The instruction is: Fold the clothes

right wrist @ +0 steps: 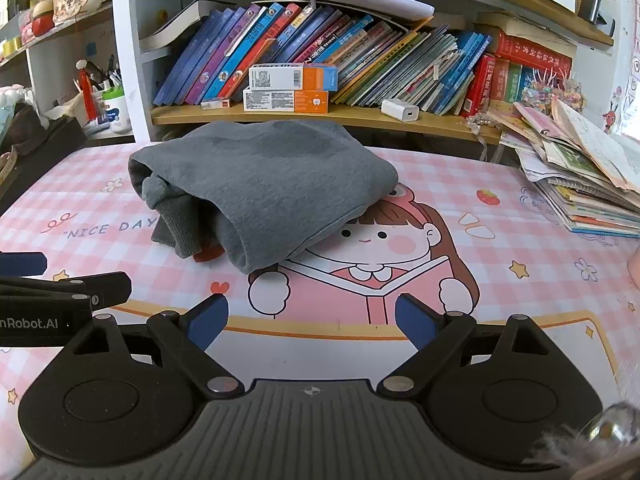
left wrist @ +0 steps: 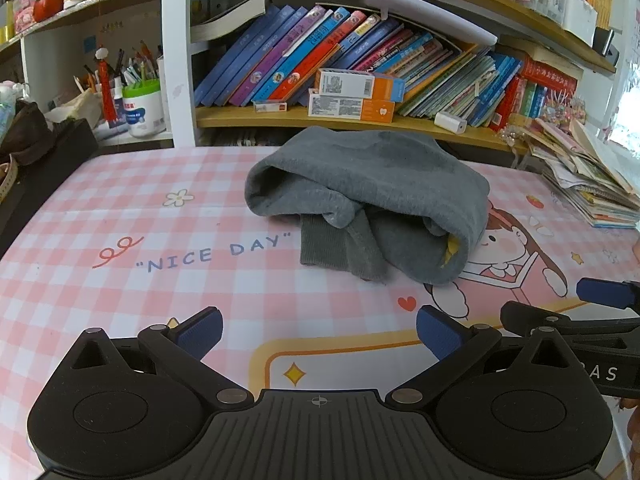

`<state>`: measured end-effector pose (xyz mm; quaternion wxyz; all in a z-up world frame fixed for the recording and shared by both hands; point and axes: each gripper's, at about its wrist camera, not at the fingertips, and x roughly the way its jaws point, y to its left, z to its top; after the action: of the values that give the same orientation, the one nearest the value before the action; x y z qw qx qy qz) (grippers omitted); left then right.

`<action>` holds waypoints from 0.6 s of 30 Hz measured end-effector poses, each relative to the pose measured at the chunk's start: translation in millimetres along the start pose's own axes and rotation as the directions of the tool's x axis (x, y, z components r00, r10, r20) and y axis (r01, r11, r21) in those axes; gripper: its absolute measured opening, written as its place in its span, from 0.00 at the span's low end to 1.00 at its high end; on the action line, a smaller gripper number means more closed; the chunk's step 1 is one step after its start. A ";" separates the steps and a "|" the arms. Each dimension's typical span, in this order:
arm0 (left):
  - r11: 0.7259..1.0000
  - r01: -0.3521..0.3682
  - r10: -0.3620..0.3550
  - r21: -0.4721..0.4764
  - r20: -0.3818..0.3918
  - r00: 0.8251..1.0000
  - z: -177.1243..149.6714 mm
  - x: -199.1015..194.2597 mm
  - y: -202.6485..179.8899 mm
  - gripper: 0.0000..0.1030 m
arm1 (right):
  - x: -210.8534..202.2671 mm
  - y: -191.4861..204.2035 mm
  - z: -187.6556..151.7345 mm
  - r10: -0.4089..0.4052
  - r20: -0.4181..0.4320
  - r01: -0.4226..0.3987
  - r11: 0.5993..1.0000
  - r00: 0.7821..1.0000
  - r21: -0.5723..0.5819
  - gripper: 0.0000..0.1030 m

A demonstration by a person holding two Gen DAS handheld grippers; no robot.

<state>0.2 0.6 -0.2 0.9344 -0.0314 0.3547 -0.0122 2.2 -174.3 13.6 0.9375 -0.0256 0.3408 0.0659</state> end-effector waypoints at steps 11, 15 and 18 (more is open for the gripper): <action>1.000 -0.002 0.002 -0.007 0.005 1.000 -2.3 0.0 0.1 1.00 | -0.6 1.8 -4.3 0.004 -0.004 -0.004 1.000 1.000 0.001 0.88; 1.000 -0.004 0.004 -0.006 0.001 1.000 -2.4 -1.5 0.1 1.00 | -0.8 2.4 -5.8 0.006 -0.005 -0.006 1.000 1.000 0.001 0.88; 1.000 -0.006 0.006 -0.009 -0.001 1.000 -2.3 -1.8 0.0 1.00 | -0.8 2.9 -6.3 0.007 -0.004 -0.007 1.000 1.000 -0.001 0.88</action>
<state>-2.6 0.6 -0.8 0.9341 -0.0346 0.3551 -0.0079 -2.9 -172.1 9.3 0.9365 -0.0252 0.3428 0.0691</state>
